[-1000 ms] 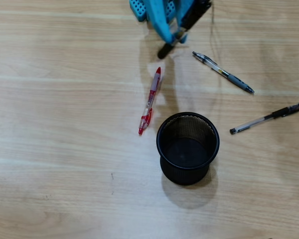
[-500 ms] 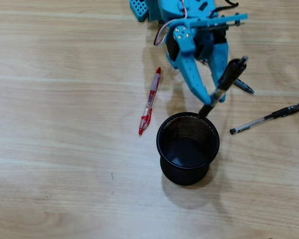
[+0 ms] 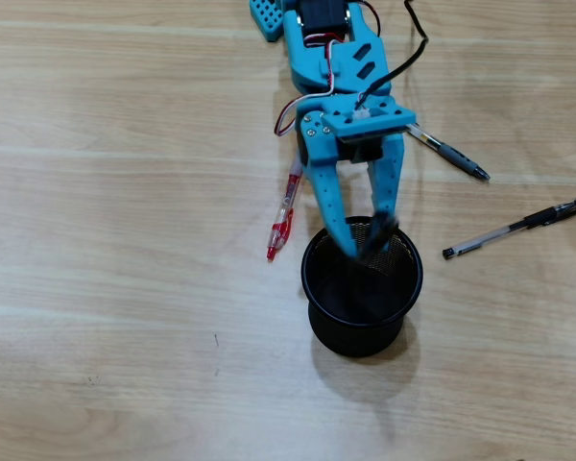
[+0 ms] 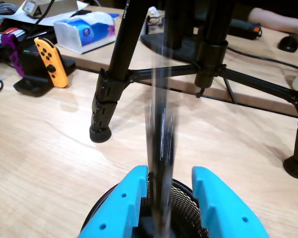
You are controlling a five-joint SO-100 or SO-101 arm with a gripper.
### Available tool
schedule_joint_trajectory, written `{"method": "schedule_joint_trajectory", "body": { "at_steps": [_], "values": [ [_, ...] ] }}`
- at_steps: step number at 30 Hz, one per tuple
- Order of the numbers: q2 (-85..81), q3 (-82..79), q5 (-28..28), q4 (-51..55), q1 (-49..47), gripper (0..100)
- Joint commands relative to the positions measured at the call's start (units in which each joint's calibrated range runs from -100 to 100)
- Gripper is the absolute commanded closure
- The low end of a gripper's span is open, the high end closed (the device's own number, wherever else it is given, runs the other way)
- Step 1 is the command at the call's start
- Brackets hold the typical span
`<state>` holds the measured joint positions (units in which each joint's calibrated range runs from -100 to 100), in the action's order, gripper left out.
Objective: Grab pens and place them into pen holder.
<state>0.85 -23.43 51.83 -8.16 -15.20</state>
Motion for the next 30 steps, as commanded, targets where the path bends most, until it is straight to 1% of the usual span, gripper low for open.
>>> {"method": "schedule_joint_trajectory", "body": {
  "at_steps": [1, 7, 12, 13, 14, 16, 22, 25, 27, 30],
  "values": [
    [-0.47, 1.98, -0.11, -1.64, 0.52, 88],
    [-1.32, 2.25, -0.47, -0.82, 0.15, 88],
    [-5.48, 1.71, -2.88, 0.46, 0.15, 88],
    [-6.84, 1.71, -2.93, 3.37, 0.15, 90],
    [-10.15, 2.52, -2.93, 11.85, 0.61, 94],
    [-13.8, 3.61, -2.93, 21.14, 1.07, 97],
    [-23.74, 5.6, -7.07, 49.02, 4.64, 98],
    [-27.9, 5.23, -7.07, 62.33, 7.01, 98],
    [-29.94, 5.69, -7.02, 69.71, 8.75, 98],
    [-31.97, 6.05, -6.91, 75.72, 11.4, 98]
  ]
}}
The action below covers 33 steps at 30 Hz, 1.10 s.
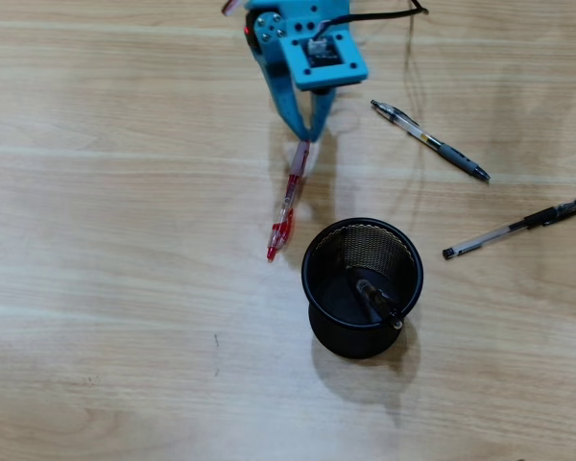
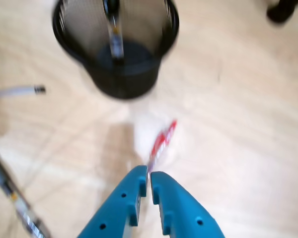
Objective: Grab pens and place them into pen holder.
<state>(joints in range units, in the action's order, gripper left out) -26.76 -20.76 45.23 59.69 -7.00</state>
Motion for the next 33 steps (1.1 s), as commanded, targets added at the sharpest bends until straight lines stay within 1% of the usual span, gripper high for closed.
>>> {"method": "schedule_joint_trajectory", "body": {
  "at_steps": [1, 4, 7, 9, 15, 17, 18, 21, 22, 26, 28, 29, 33],
  "values": [
    [-4.53, 3.75, 0.17, 9.33, 3.67, 98],
    [-5.04, 4.2, 2.57, 13.07, 4.21, 98],
    [-5.04, 4.11, 6.81, 17.99, 3.48, 98],
    [-4.79, 4.11, 8.02, 19.35, 2.2, 98],
    [-4.53, 3.75, 8.23, 19.08, 0.83, 98],
    [-3.17, 3.39, 8.23, 18.44, 0.56, 95],
    [-1.05, 3.21, 8.28, 17.53, -0.08, 88],
    [2.18, 2.12, 8.33, 14.34, -1.0, 79],
    [4.22, 0.67, 9.43, 11.97, -1.46, 78],
    [7.7, -5.3, 12.94, 7.96, -2.83, 78],
    [8.8, -7.83, 12.94, 4.87, -2.92, 78],
    [9.99, -10.73, 12.99, 0.77, -2.92, 78],
    [12.28, -17.16, 12.99, -7.89, -2.46, 78]
  ]
}}
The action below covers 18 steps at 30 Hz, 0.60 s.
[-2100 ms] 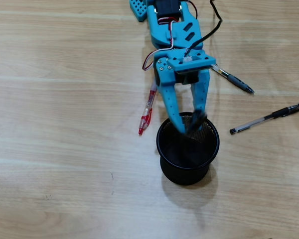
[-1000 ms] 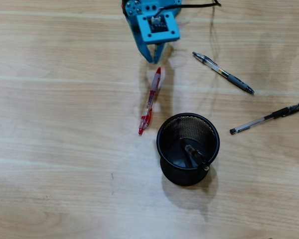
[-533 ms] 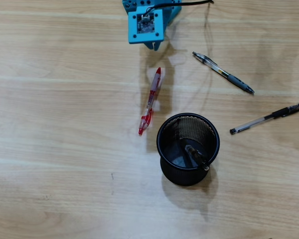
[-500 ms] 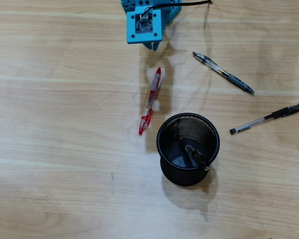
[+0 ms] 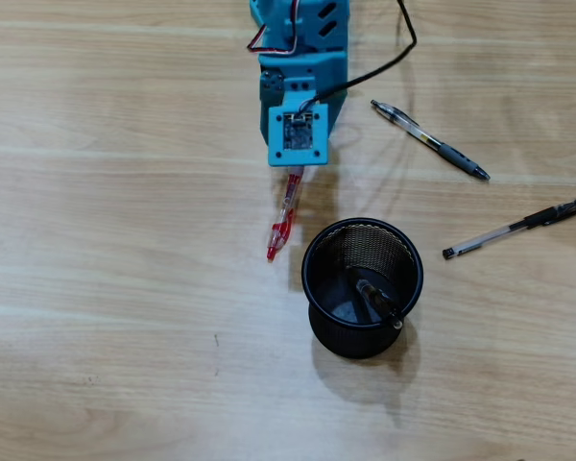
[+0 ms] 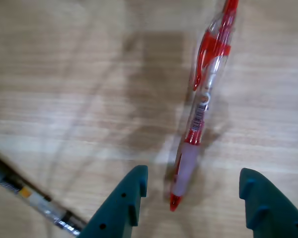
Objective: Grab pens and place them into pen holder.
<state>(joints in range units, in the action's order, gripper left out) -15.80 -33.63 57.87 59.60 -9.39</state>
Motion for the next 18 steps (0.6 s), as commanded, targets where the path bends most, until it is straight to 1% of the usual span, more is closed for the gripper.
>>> {"method": "schedule_joint_trajectory", "body": {
  "at_steps": [1, 4, 5, 8, 11, 15, 16, 18],
  "values": [
    [1.83, -5.83, 0.35, -9.72, -0.08, 78],
    [2.94, -10.17, 0.46, -15.55, 0.1, 78],
    [3.45, -13.07, 0.82, -19.47, 0.56, 78],
    [4.3, -17.32, 0.88, -24.66, 0.93, 78],
    [4.72, -20.49, 1.56, -26.85, 1.29, 78],
    [4.72, -22.93, 2.03, -26.21, 1.84, 79],
    [4.72, -23.29, 2.03, -26.21, 1.93, 81],
    [4.72, -23.75, 2.03, -26.21, 2.21, 93]
  ]
}}
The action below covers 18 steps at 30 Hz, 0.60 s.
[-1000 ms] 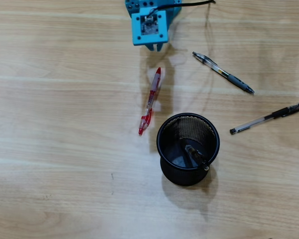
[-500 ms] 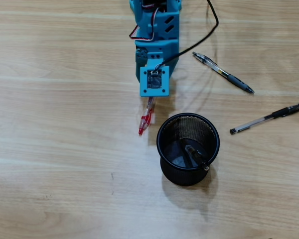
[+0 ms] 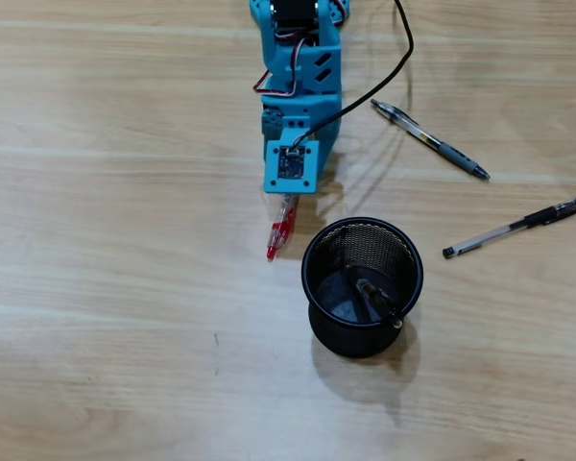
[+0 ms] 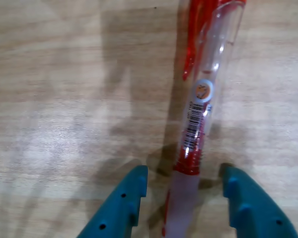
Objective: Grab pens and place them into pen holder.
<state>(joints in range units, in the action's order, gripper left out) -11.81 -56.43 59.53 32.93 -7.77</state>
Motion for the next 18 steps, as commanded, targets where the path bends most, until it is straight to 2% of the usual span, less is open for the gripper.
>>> {"method": "schedule_joint_trajectory", "body": {
  "at_steps": [1, 11, 18],
  "values": [
    [0.73, -0.94, 0.36, 0.55, 1.04, 96],
    [-0.97, -0.4, -0.16, 0.65, 2.87, 98],
    [-14.14, -0.22, -1.0, 0.74, 5.98, 98]
  ]
}}
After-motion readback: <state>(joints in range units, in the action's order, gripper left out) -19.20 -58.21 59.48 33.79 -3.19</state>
